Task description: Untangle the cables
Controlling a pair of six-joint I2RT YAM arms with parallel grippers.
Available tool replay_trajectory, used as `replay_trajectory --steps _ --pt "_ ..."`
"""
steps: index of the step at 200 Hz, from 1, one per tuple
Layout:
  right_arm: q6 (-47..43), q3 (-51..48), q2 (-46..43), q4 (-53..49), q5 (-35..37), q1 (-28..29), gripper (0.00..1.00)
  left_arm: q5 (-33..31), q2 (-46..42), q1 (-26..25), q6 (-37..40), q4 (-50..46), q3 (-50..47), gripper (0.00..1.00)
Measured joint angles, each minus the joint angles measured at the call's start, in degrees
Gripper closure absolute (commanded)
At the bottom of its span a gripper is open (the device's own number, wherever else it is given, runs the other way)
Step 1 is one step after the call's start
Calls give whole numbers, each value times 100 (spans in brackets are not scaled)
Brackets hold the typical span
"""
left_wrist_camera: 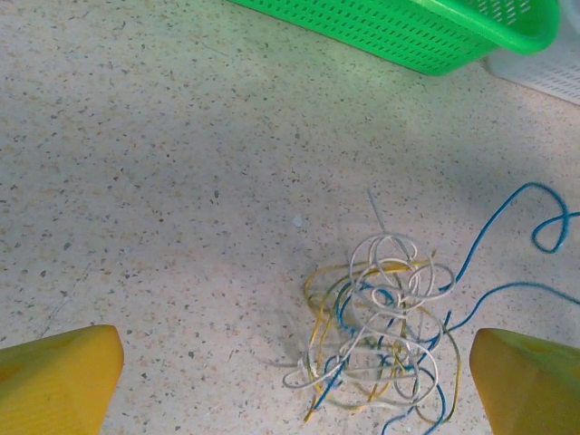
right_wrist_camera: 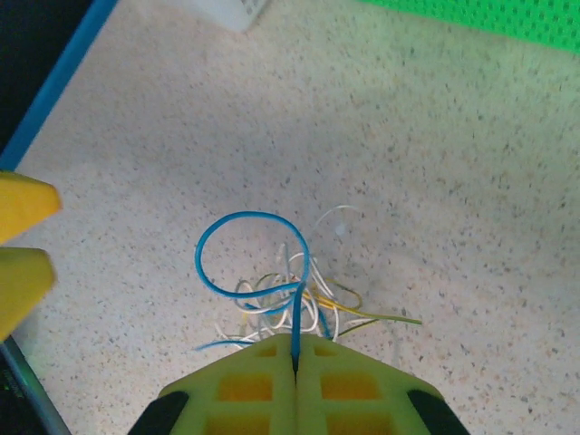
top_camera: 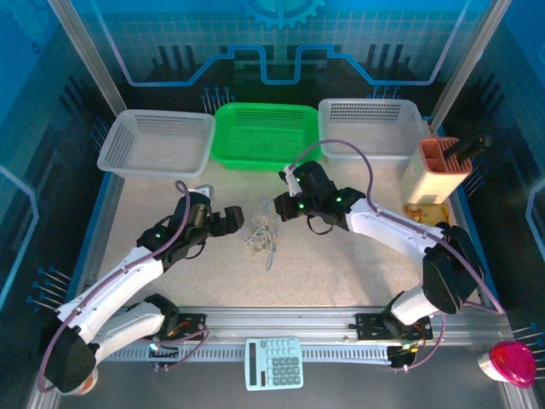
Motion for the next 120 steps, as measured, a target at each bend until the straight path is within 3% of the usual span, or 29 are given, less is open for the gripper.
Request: replay_trajectory --steps 120 --pt "-138 184 -737 -63 -42 -81 100 507 -173 -11 -286 85 264 1"
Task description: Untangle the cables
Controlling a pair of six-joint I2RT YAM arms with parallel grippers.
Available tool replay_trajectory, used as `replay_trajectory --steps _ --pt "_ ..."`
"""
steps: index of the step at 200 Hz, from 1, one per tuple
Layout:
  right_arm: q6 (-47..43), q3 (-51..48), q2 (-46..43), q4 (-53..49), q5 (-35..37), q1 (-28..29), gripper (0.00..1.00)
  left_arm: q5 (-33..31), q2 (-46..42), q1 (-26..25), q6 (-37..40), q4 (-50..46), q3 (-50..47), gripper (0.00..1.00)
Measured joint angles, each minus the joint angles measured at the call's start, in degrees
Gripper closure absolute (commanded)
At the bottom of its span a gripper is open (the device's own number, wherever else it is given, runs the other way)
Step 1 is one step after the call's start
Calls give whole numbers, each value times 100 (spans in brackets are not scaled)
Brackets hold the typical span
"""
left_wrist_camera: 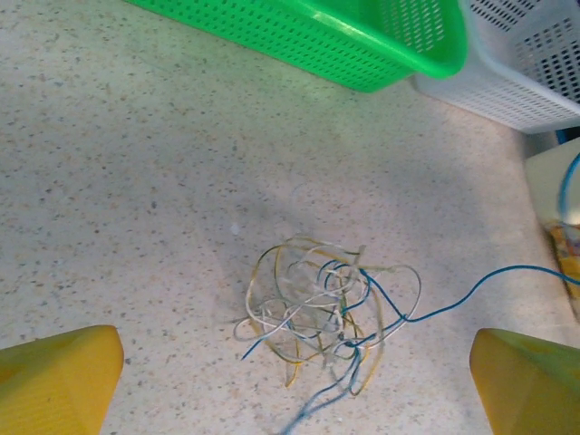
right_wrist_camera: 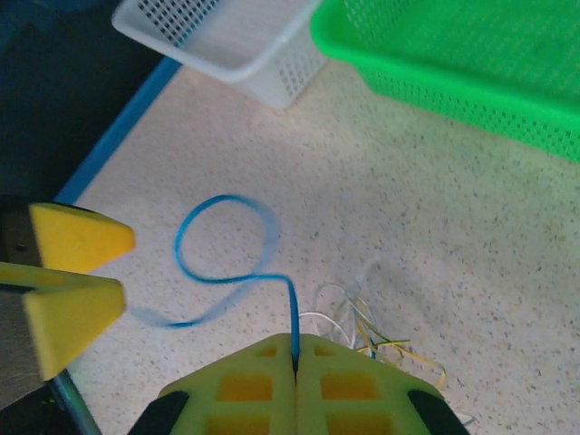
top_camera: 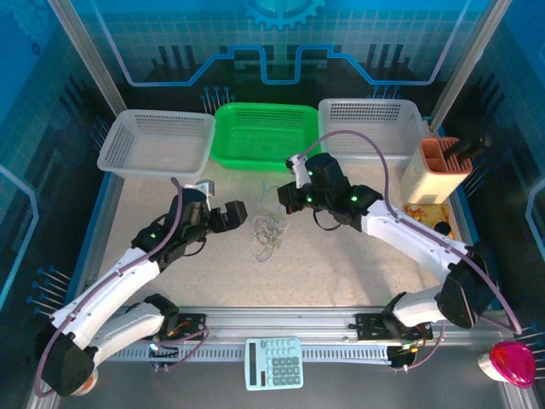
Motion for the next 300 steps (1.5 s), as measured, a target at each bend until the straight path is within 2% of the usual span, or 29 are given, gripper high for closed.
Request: replay_trajectory --steps 87,158,225,300 --pt "127 33 -249 293 -339 -232 100 190 -2 -4 -33 129 52 1" --pt "153 649 -249 299 -498 -289 100 295 -26 -9 20 238 66 1" --pt "345 1047 -249 348 -621 -289 100 442 -155 -11 468 560 37 1" --pt "588 1316 -284 450 -717 -291 100 560 -125 -15 487 855 -42 1"
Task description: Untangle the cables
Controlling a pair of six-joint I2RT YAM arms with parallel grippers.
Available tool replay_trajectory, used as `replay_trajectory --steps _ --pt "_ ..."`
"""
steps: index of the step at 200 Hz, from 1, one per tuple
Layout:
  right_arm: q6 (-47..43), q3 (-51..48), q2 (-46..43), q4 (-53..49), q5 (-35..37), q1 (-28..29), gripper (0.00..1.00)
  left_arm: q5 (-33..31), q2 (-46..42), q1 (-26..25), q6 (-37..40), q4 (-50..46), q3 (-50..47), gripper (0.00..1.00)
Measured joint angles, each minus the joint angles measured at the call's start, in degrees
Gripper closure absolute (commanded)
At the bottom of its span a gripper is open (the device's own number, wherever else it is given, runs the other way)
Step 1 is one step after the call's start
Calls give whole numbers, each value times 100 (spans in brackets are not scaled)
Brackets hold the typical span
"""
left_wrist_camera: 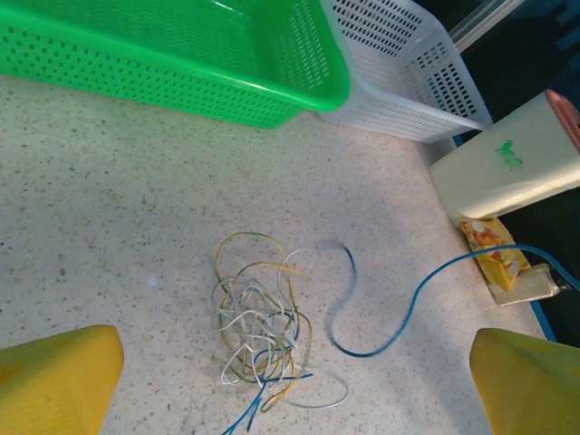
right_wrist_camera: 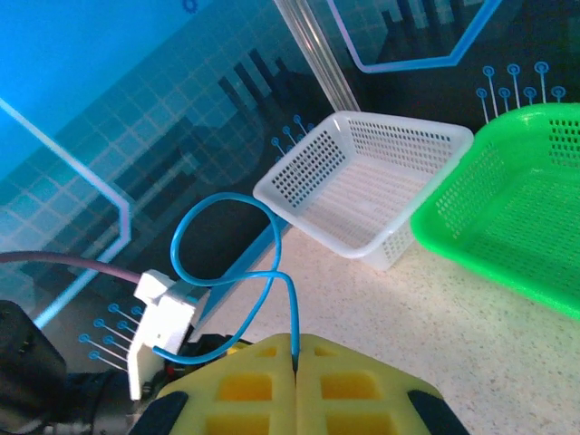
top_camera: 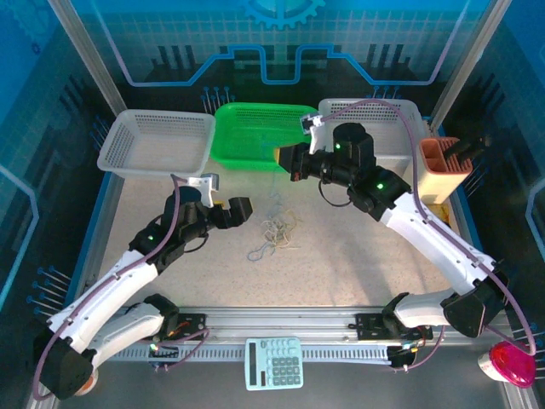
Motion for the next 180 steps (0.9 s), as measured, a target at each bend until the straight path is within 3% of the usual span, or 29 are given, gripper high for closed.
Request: replay_trajectory --steps 85,180 --pt "166 848 72 229 -181 -52 100 131 238 -4 -2 168 9 1" --pt "33 2081 1604 284 271 -883 100 -487 61 -4 -105 37 9 1"
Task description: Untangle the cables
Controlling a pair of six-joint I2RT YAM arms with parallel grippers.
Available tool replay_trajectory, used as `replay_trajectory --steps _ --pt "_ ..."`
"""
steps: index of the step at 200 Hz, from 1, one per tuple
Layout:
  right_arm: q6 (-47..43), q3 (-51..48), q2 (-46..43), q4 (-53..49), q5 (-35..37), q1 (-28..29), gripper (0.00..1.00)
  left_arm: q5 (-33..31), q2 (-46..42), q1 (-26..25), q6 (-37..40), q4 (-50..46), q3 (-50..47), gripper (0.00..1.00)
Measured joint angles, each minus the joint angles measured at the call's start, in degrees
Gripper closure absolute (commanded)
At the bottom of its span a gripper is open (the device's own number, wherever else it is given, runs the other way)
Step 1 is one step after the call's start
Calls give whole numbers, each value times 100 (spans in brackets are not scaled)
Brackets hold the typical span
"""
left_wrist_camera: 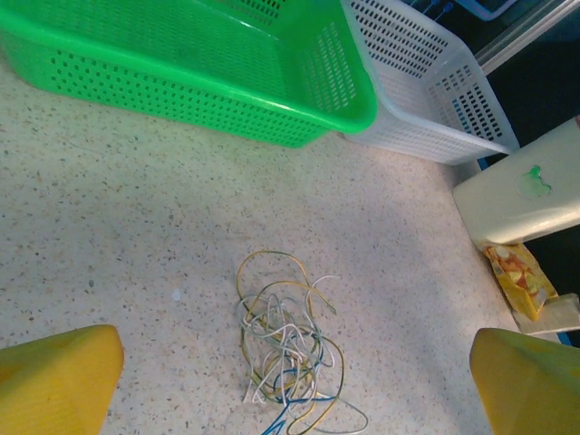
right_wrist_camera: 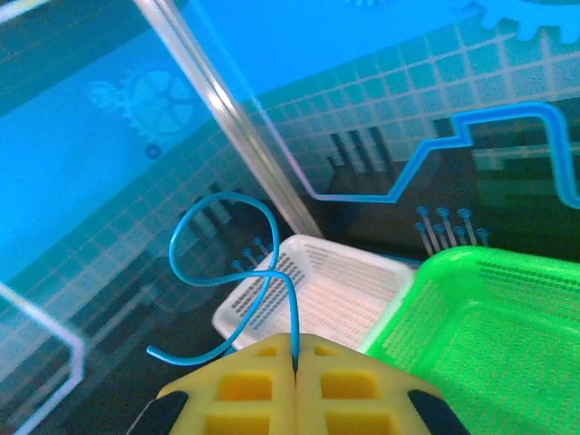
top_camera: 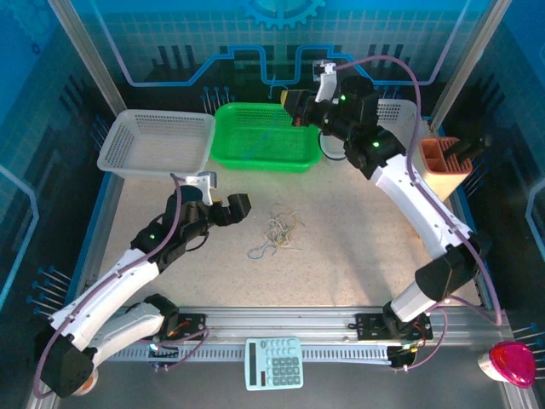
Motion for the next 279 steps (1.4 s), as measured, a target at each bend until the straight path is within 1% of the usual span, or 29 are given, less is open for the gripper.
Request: replay_trajectory --steps 56,90,130,165,176,188,196,210,229,248,263,279 --pt "-389 557 1209 350 603 -332 100 -203 -13 0 -116 0 0 1" --pt "-415 1069 2083 422 719 -533 100 -247 -26 0 -116 0 -2 1" --pt "-407 1878 3108 319 743 -608 100 -289 -59 0 -116 2 -2 1" --pt "-361 1928 3696 114 675 -610 99 -289 -57 0 -116 0 -2 1" --pt "-361 1930 3856 24 640 -608 95 -289 -57 0 -118 0 -2 1" --pt "-361 1930 3991 -120 601 -608 86 -289 -57 0 -118 -4 -2 1" --pt "-391 1958 4068 -273 573 -608 77 -289 -57 0 -120 -4 -2 1" --pt "-487 2321 4310 -717 485 -608 54 -286 -57 0 -157 -37 -2 1" --pt "-667 3165 4715 -1401 448 -603 36 -284 -57 0 -225 -107 0 1" --pt "-837 3491 4750 -1862 448 -603 33 -284 -57 0 -264 -173 9 1" --pt "-881 3453 4621 -1993 442 -603 33 -282 -57 0 -267 -227 50 1" --pt "-883 3169 4319 -2026 380 -603 33 -282 -57 0 -267 -267 118 1"
